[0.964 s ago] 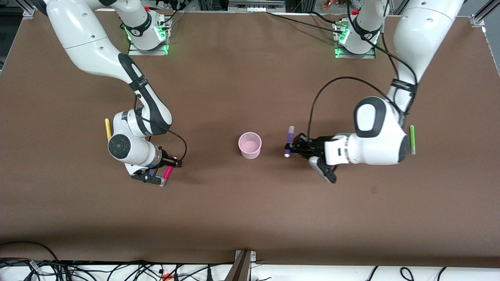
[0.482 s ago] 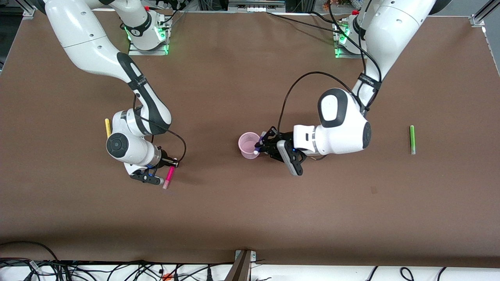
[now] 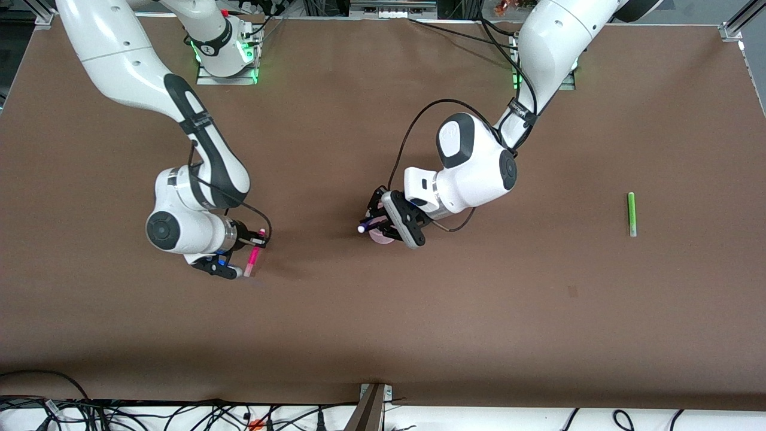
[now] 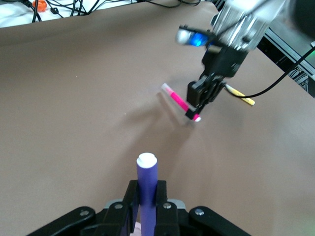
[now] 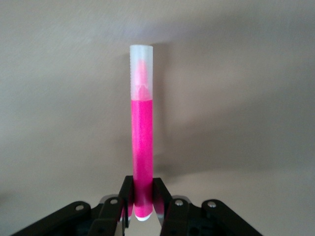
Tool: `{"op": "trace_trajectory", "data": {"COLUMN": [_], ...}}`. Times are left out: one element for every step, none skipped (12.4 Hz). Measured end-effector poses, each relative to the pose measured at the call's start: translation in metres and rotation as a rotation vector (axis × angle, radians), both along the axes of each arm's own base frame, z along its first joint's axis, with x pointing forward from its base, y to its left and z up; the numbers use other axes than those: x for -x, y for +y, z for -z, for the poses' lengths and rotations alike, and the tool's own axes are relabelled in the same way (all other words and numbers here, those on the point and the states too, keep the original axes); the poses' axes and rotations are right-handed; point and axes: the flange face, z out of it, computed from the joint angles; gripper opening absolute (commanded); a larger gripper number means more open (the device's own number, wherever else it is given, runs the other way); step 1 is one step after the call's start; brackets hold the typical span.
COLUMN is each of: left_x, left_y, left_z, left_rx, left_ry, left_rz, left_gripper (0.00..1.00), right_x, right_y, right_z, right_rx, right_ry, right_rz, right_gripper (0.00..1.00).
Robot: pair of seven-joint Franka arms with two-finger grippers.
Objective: Organize pens into pink holder with both arms
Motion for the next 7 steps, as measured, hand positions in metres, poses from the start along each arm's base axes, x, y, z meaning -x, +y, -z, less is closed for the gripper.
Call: {"op": "trace_trajectory", "data": {"left_x": [0.0,0.002,0.003,0.003,0.003,0.003,0.001], "left_y": [0.002,0.002,0.001,0.002,0.004,0.009,0.02], "left_z": [0.004,0.006,0.006,0.006,0.006,0.002,-0.006], "left_rx": [-0.006,-0.009,-0.009,-0.007,0.0,0.011,0.021], "left_ry": [-0.001,0.002,0.005,0.017,0.057,0.119,0.189], "left_rz": [0.004,0.007,0.008,0.006,0.013,0.03,0.056], "left_gripper": [1.0,1.0,1.0,1.0,1.0,1.0,1.0], "right_x": [0.002,0.003,0.003,0.001,-0.001,-0.002,-0.002], "right_y": [0.003,0.004,0.002,-0.006,-0.015,-0.023,-0.027], "right_z": [-0.016,-0.032,-0.047,-0.062,-0.073,-0.081,-0.086], "right_rx": [-0.033,-0.063,-0.097,-0.142,-0.182,-0.208,-0.223], "right_ry": [0.048,0.101,0.154,0.205,0.245,0.276,0.308], "right_rz": [0.013,0.022,0.037,0.057,0.079,0.104,0.14], "right_gripper": [0.0,0.0,0.0,0.0,0.0,0.0,0.0]}}
